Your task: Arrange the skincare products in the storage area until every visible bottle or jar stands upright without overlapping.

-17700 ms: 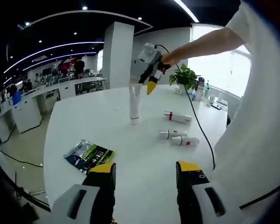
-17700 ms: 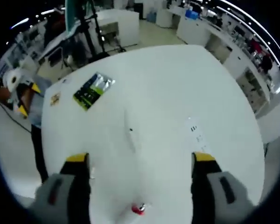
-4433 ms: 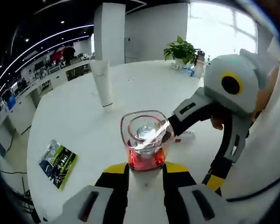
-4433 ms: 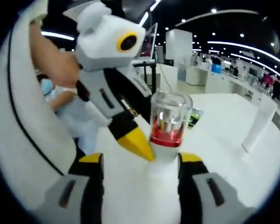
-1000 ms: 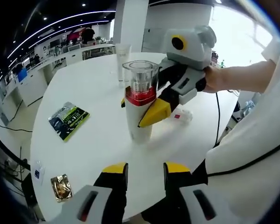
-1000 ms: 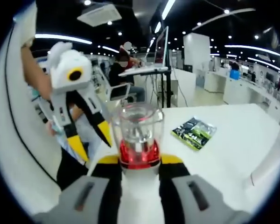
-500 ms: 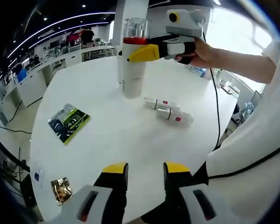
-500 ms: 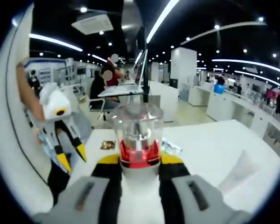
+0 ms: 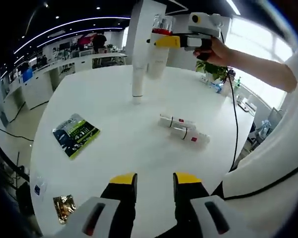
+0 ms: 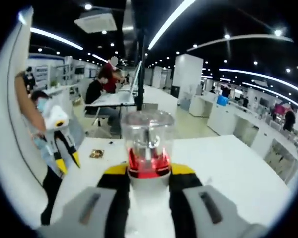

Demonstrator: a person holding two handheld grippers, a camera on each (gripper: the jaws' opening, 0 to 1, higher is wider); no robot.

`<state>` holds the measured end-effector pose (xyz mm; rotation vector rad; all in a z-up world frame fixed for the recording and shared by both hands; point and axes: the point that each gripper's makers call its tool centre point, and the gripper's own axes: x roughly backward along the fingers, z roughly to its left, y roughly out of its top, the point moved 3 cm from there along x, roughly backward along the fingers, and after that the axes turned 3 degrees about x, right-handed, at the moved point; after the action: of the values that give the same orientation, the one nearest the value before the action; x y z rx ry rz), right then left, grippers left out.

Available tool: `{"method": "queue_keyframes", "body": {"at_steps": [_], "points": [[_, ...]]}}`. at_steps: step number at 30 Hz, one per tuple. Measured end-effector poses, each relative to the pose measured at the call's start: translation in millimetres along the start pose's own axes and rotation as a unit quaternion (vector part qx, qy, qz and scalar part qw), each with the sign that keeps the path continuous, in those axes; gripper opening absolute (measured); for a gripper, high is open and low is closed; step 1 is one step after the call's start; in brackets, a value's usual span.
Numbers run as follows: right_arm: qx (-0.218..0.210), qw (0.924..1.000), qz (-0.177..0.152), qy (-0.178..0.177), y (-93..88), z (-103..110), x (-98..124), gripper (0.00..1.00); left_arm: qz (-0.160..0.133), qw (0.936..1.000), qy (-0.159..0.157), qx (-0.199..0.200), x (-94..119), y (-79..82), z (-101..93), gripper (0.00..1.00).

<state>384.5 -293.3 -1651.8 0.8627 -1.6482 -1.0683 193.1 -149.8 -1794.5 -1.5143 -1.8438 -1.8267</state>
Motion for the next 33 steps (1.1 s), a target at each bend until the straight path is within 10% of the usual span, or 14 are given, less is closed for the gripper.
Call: {"method": "queue_keyframes", "body": {"at_steps": [33], "points": [[-0.047,0.9981,0.02,-0.036,-56.4,-55,30,0.27,0.018,0.9997,0.002,0.018,-14,7.0,17.9,0.29]]}}
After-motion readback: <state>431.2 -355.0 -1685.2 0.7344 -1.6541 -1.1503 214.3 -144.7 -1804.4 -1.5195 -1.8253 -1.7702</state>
